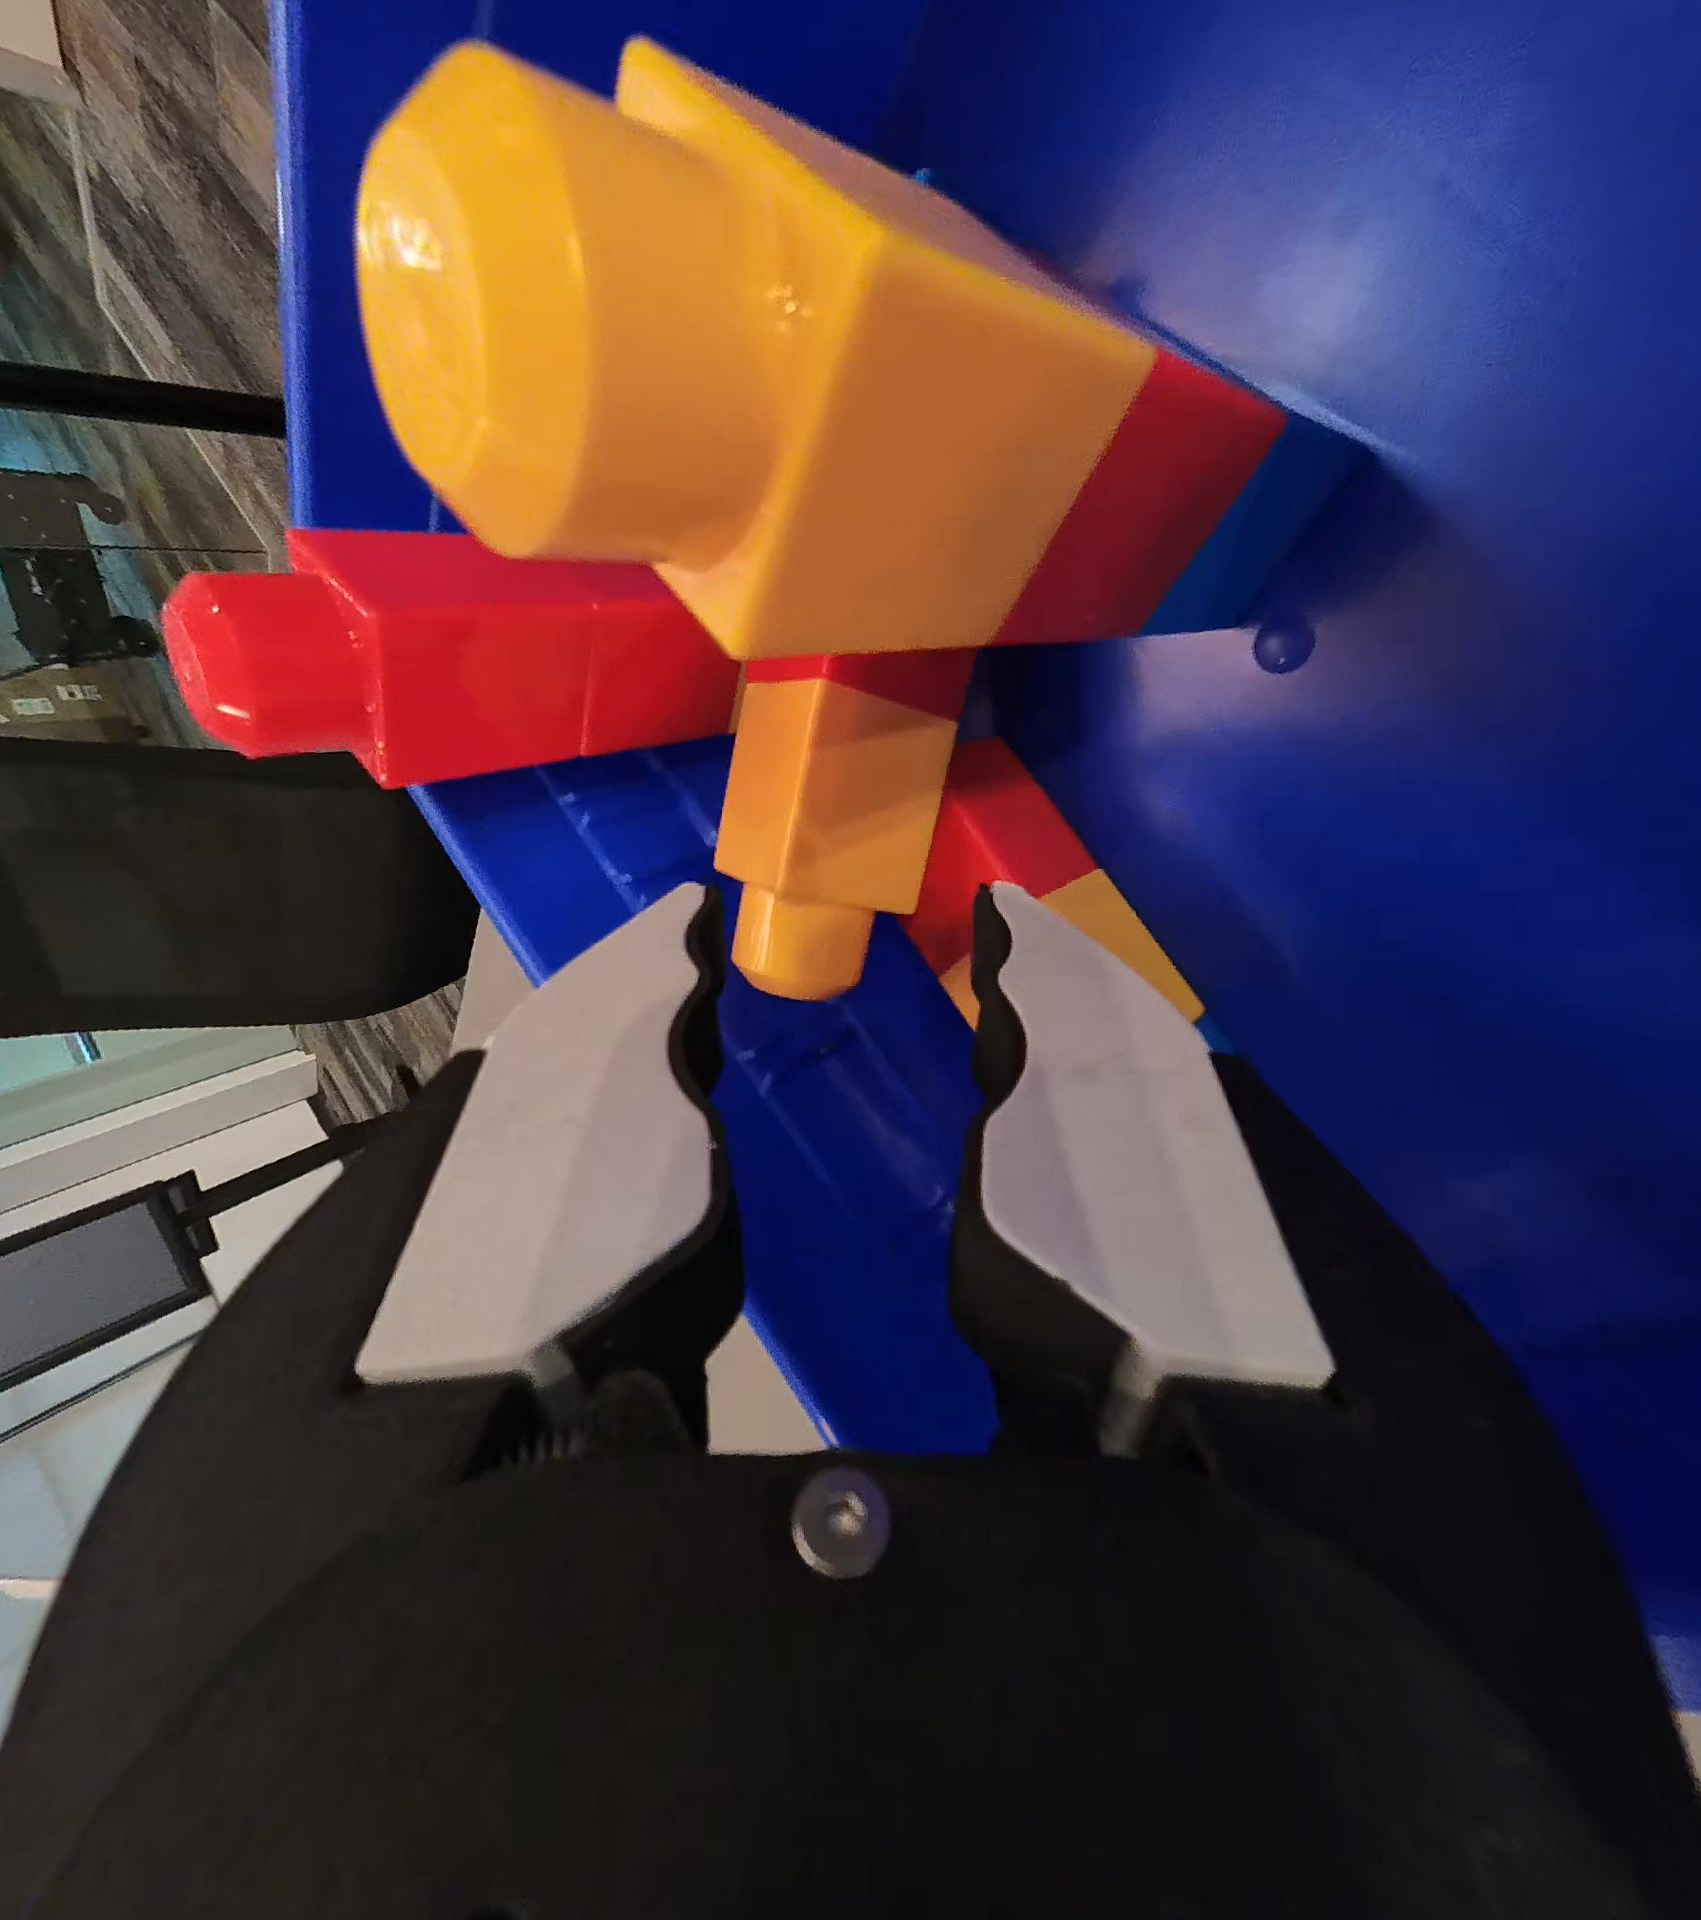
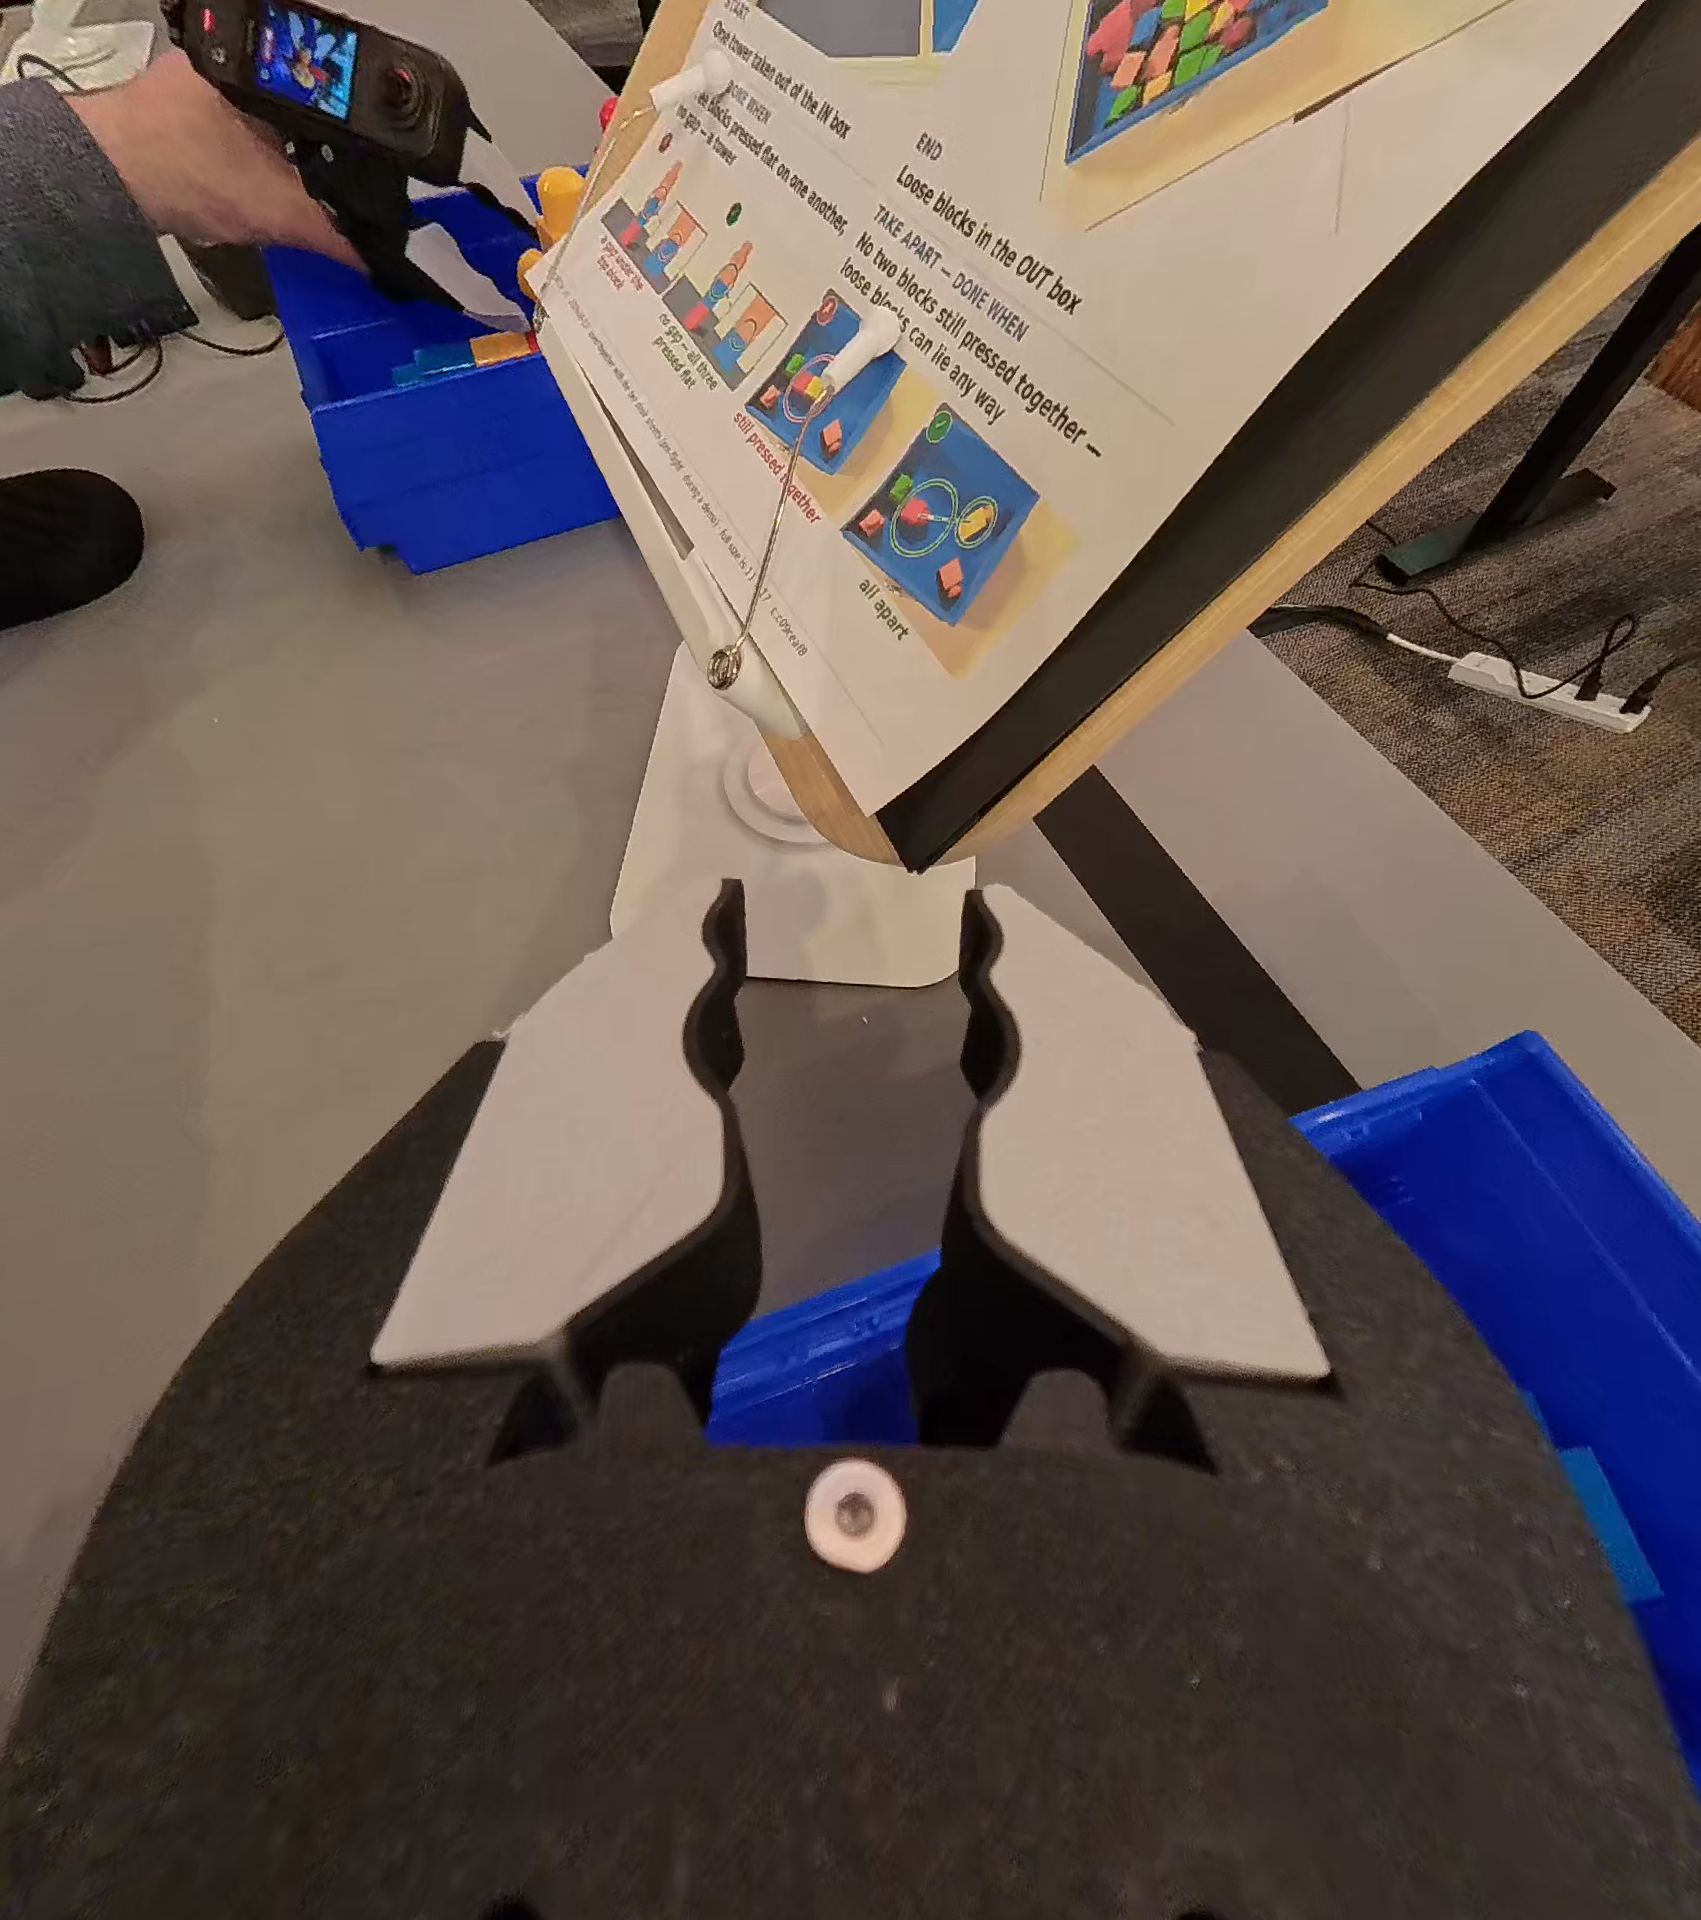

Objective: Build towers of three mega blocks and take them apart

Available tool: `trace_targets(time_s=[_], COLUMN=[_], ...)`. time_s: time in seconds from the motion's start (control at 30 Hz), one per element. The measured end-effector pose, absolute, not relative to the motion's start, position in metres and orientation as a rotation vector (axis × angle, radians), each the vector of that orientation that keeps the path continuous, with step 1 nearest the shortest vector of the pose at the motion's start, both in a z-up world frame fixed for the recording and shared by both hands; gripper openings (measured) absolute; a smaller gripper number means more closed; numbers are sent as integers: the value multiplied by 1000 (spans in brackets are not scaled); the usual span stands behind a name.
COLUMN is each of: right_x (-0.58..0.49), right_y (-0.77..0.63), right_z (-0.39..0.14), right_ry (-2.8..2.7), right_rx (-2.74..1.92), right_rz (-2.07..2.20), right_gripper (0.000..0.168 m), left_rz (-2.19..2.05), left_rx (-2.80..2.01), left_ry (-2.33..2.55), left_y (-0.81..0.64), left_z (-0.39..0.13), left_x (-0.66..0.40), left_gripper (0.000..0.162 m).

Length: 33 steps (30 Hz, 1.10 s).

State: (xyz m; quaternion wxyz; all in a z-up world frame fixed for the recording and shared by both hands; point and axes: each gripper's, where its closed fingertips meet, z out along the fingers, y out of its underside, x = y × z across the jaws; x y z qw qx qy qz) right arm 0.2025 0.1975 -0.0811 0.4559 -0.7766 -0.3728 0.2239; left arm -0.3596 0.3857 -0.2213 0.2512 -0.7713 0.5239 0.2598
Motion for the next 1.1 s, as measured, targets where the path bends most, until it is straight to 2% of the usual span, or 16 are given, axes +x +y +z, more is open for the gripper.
trace_targets(time_s=[0.43, 0.6, 1.1], right_x=[200, 200, 200], right_y=[198, 198, 198], right_z=[-83, -83, -83], right_ry=[-922, -922, -917], right_rx=[-1913, -1913, -1909], right_rz=[579, 582, 593], right_gripper=[39, 39, 38], left_rz=[732, 751, 785], left_rx=[-2115, -2092, -2035], left_ry=[1443, 1445, 1454], left_y=[400, 403, 402], left_z=[-230, -228, -226], left_x=[-366, -367, -366], left_gripper=[45, 39, 37])
